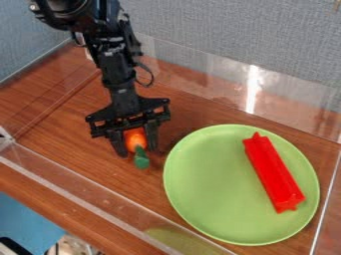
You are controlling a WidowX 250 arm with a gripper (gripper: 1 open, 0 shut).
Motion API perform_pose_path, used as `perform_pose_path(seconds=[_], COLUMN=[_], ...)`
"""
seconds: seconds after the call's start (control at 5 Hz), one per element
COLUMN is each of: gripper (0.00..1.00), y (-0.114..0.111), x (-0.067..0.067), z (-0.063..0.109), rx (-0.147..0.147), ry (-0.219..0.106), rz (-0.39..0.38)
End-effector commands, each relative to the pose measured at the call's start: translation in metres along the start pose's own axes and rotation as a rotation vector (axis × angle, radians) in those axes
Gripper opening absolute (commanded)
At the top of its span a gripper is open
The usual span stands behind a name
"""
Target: Put the carrot on the green plate
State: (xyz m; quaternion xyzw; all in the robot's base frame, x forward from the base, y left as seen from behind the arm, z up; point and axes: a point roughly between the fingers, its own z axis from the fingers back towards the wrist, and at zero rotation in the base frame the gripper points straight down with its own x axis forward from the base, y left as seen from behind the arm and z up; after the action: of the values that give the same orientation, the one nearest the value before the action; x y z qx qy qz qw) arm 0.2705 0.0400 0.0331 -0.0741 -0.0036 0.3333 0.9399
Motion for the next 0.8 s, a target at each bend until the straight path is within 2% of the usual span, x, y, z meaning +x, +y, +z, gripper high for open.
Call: perform_pose_path(seconds=[0.0, 0.2, 0.4, 0.6], gripper=[0.00, 0.00, 0.00, 0.00], y=[0.003, 0.006, -0.003, -0.023], x=[0.007, 0.010, 0.001, -0.016], z=[0.011, 0.016, 0.039, 0.064], rx=[-0.014, -0.014, -0.025, -0.056], ry=[-0.046, -0.069, -0.114, -0.151], rz=[-0.027, -0.058, 0.028, 0.108])
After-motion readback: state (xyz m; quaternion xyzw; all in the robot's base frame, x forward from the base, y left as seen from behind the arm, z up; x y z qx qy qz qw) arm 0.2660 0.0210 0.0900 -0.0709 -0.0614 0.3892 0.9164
